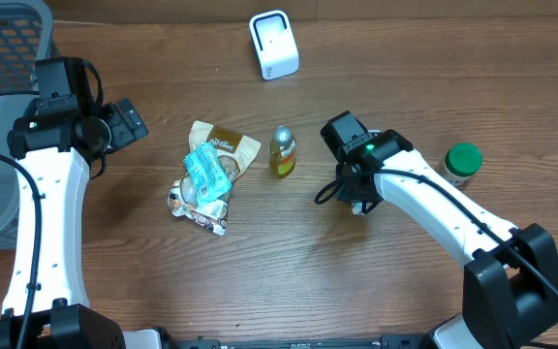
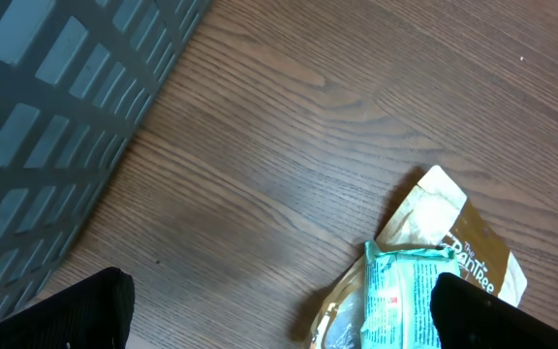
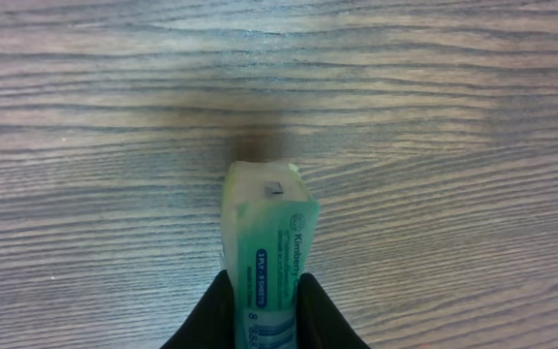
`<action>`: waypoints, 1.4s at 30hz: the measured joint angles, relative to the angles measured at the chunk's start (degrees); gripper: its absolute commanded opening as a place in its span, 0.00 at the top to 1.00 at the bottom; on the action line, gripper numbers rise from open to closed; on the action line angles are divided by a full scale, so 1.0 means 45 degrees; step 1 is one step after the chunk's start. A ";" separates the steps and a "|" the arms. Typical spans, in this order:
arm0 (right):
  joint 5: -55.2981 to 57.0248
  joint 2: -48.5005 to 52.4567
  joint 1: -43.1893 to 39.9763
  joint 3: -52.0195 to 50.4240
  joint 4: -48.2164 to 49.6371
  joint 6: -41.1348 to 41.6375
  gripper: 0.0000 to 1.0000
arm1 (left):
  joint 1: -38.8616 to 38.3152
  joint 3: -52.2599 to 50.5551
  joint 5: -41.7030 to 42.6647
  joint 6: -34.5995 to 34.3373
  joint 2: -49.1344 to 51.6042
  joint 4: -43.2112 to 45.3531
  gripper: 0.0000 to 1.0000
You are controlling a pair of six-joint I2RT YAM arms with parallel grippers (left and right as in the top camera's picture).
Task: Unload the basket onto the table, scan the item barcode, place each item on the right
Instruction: 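Lower the right gripper onto the tissue pack and close on it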
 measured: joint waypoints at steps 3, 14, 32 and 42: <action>0.0000 0.0000 0.0000 -0.0199 0.0029 -0.0044 0.83 | 0.0000 0.0000 0.0005 0.0000 0.0000 0.0000 0.00; -0.0248 0.0000 0.0005 -0.0233 0.0223 -0.0112 0.47 | 0.0000 0.0000 0.0005 0.0000 0.0000 0.0000 0.01; -0.0559 0.0000 -0.2341 -0.0233 0.0631 -0.0131 0.89 | 0.0000 0.0000 0.0005 0.0000 0.0000 0.0000 0.00; -0.1243 0.0000 -0.2356 -0.0515 0.0709 -0.0126 0.96 | 0.0000 0.0000 0.0005 0.0000 0.0000 0.0000 0.00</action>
